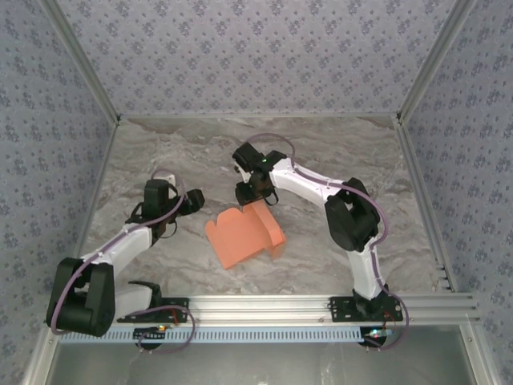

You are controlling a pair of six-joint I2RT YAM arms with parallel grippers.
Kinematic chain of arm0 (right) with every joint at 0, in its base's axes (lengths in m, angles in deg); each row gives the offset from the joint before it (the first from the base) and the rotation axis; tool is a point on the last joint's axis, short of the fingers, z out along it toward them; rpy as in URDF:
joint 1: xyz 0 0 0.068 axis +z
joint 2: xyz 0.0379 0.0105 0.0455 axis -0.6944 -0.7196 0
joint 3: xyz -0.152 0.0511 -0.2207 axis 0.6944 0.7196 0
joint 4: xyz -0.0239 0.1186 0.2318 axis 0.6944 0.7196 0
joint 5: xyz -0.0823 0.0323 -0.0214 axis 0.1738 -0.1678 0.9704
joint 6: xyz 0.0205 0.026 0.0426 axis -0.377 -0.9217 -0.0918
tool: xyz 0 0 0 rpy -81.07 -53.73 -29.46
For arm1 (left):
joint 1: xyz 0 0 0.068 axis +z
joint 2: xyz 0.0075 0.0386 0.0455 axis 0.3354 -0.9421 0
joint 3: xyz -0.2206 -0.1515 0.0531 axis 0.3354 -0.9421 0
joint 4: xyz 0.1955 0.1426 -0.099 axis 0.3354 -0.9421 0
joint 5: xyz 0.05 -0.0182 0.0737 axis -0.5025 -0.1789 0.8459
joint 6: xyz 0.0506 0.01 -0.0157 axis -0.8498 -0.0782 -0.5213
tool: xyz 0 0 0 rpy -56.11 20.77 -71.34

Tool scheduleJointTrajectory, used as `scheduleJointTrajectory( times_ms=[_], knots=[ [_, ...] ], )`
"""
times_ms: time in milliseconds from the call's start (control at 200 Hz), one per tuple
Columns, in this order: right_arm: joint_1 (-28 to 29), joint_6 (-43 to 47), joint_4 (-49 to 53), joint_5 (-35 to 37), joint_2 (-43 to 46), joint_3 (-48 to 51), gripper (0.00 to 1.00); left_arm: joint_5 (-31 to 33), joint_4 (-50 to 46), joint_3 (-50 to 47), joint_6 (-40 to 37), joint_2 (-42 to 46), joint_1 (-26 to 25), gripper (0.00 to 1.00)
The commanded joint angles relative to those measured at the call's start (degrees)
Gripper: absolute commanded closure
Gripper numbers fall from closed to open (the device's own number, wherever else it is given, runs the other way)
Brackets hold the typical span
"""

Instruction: Fold the paper box

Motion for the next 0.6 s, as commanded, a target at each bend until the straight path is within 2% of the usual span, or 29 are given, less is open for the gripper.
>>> scheduleJointTrajectory(
  times_ms=[0,155,305,475,595],
  knots=[
    [-2.4,1.1,-2.4,-3.3,4.2,2.5,0.56,-5.4,-8.7,5.3,1.1,1.8,0.5,0.2],
    [-8.0,-2.2,-8.7,-9.7,10.2,8.3,0.59,-11.0,-16.7,9.8,2.0,3.0,1.1,0.2],
    [-14.9,-7.6,-18.1,-18.8,15.4,15.6,0.59,-13.7,-21.9,13.0,2.2,4.6,1.2,0.19],
    [-20.8,-12.0,-25.3,-24.5,18.5,21.6,0.6,-23.3,-13.9,10.1,5.7,3.6,1.1,0.19],
    [-22.1,-15.1,-30.5,-26.6,19.8,26.0,0.6,-26.8,-9.2,10.0,7.2,0.3,-1.1,0.23]
  ],
)
